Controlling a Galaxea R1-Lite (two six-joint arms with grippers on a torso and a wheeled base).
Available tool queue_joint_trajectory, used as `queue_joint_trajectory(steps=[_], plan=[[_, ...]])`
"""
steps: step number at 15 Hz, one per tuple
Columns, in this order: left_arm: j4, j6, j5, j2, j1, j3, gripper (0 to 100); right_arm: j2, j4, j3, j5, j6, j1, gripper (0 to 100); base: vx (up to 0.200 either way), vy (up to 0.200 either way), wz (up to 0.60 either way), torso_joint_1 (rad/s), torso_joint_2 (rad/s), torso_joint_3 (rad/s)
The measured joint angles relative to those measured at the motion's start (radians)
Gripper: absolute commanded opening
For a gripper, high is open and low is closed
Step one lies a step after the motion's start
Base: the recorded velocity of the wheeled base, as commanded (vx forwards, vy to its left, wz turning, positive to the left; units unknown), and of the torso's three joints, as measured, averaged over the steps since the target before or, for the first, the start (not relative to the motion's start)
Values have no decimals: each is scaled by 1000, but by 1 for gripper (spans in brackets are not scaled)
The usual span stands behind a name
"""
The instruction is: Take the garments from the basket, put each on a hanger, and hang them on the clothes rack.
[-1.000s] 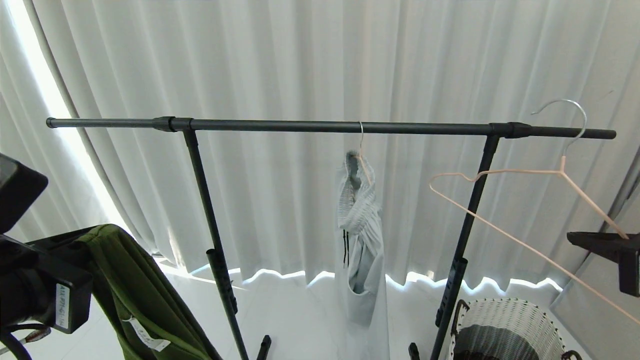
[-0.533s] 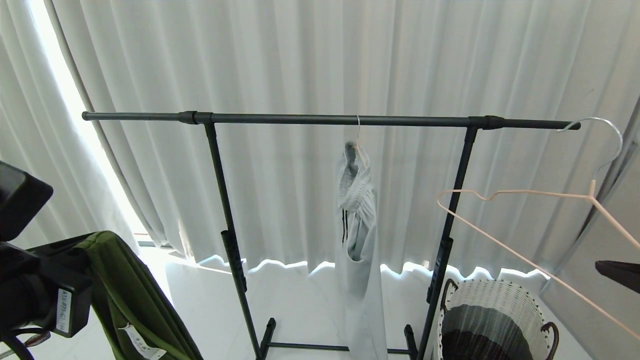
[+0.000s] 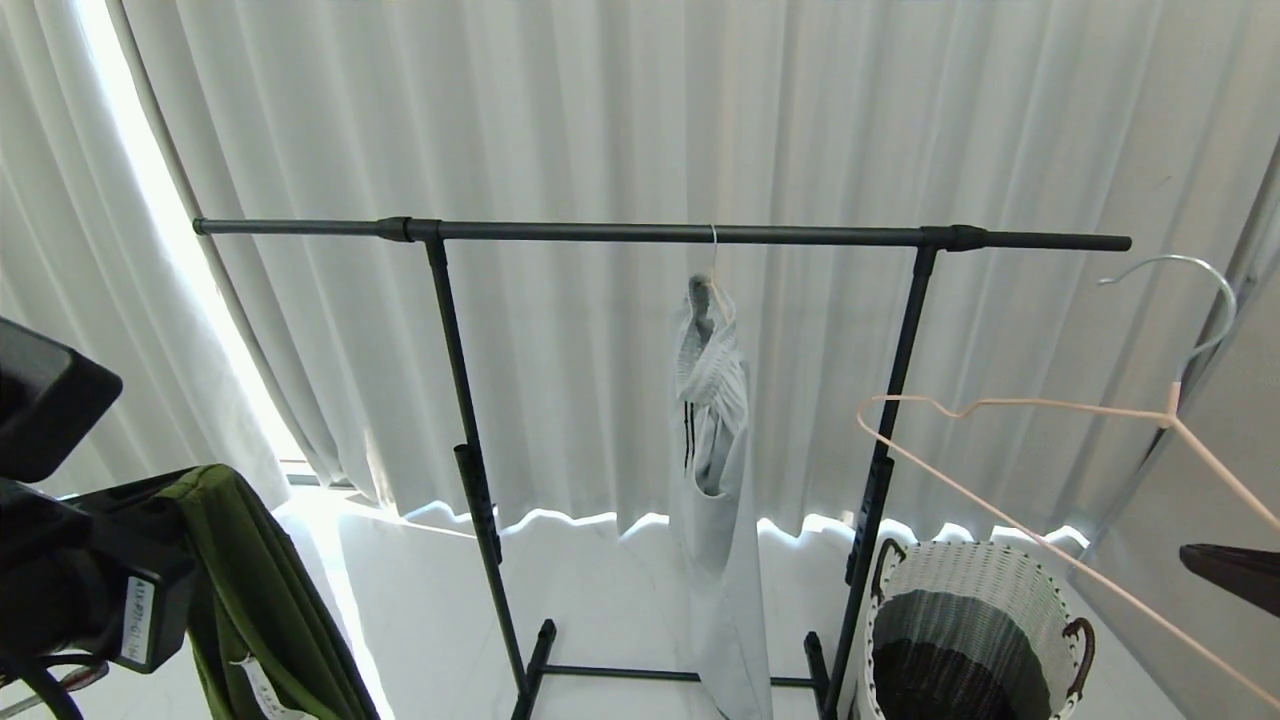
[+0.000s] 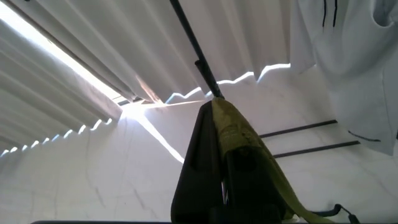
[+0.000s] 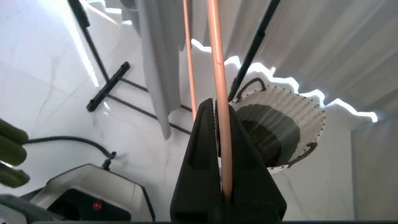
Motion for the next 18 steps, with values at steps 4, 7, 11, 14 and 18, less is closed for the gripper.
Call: queue_joint_trajectory(steps=[4, 7, 11, 14, 18], plan=[[0, -6, 7, 68, 3, -13, 0, -2, -4, 24, 37, 65, 161, 0, 0, 0, 0, 0, 0, 0], [1, -82, 17, 169, 19, -49, 0, 1, -5, 25, 44, 156, 371, 0, 0, 0, 0, 0, 0, 0], [1, -268, 22, 324, 1, -151, 0, 54, -79, 26, 44, 286, 619, 0, 0, 0, 0, 0, 0, 0], [1, -438, 23, 436, -54, -239, 0, 144, -194, 28, 43, 313, 685, 0, 0, 0, 0, 0, 0, 0], [2, -495, 23, 520, -79, -320, 0, 250, -300, 27, 39, 321, 697, 0, 0, 0, 0, 0, 0, 0]])
